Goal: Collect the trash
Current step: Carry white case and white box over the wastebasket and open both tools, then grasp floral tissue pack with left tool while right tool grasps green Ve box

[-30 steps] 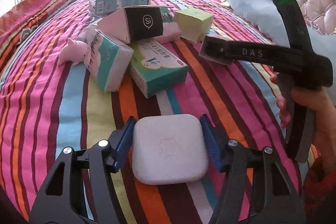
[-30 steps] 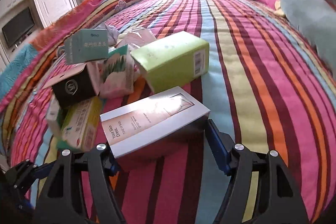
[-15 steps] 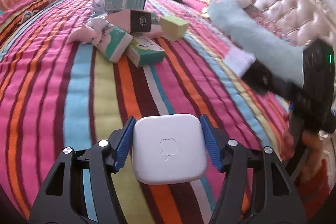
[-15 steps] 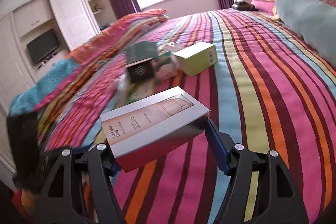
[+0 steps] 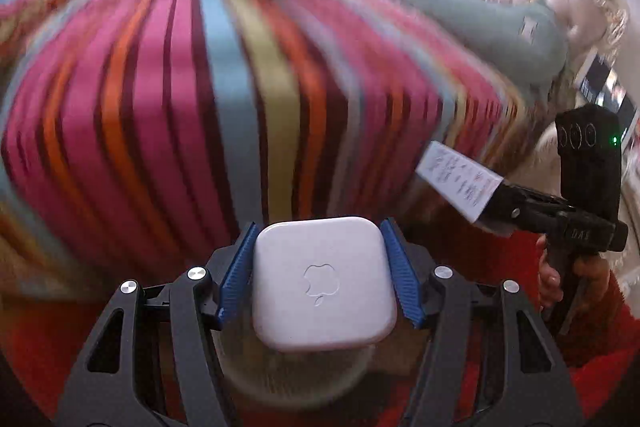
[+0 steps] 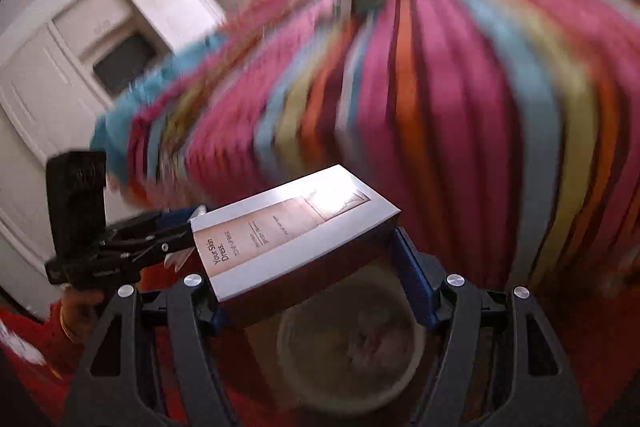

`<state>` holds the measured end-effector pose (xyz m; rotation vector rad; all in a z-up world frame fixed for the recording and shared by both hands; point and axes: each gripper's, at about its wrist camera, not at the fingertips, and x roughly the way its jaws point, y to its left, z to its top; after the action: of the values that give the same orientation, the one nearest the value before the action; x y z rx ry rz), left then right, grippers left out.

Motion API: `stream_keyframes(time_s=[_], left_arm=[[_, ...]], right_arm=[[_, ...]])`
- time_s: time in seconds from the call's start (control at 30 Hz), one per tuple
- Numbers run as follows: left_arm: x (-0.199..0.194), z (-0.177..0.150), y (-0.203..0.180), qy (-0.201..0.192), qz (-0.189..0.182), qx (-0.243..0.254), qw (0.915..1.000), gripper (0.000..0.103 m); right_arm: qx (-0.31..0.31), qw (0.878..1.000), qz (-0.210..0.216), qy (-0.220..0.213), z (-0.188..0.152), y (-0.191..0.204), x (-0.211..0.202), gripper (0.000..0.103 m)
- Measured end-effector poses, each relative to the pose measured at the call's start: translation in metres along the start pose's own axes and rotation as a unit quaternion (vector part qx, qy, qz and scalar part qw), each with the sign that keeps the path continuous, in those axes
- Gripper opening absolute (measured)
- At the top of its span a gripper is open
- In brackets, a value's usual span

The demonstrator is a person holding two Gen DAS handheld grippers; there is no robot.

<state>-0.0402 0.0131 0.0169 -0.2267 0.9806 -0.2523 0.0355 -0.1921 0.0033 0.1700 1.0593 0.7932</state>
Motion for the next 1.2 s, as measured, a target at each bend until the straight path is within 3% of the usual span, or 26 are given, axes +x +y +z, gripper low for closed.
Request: stream_keyframes(time_s=[0.1,0.23,0.4,0.43,0.5,0.97,1.2], left_arm=[[0.036,-0.035,0.012,0.061,-0.002,-0.025,0.9978,0.061],[0.093,-0.068,0.034,0.143,0.004,-0.063,0.9877,0.061],[0.120,-0.078,0.045,0.181,0.006,-0.080,0.9802,0.063],[0.124,-0.079,0.047,0.188,0.011,-0.085,0.9784,0.071],[0.127,-0.083,0.045,0.190,0.015,-0.085,0.9781,0.079],[0.134,-0.084,0.054,0.191,0.002,-0.117,0.9747,0.079],[0.110,-0.071,0.052,0.149,0.032,-0.097,0.9835,0.079]], right_arm=[[-0.012,0.997,-0.027,0.076,-0.033,-0.003,0.046,0.065],[-0.043,0.986,-0.053,0.152,-0.052,-0.004,0.092,0.065],[-0.094,0.975,-0.078,0.184,-0.056,0.008,0.118,0.066],[-0.105,0.972,-0.091,0.188,-0.056,0.011,0.123,0.066],[-0.121,0.968,-0.102,0.193,-0.059,0.014,0.129,0.070],[-0.080,0.976,-0.104,0.171,-0.060,0.004,0.116,0.072],[-0.078,0.983,-0.104,0.129,-0.049,0.009,0.093,0.072]])
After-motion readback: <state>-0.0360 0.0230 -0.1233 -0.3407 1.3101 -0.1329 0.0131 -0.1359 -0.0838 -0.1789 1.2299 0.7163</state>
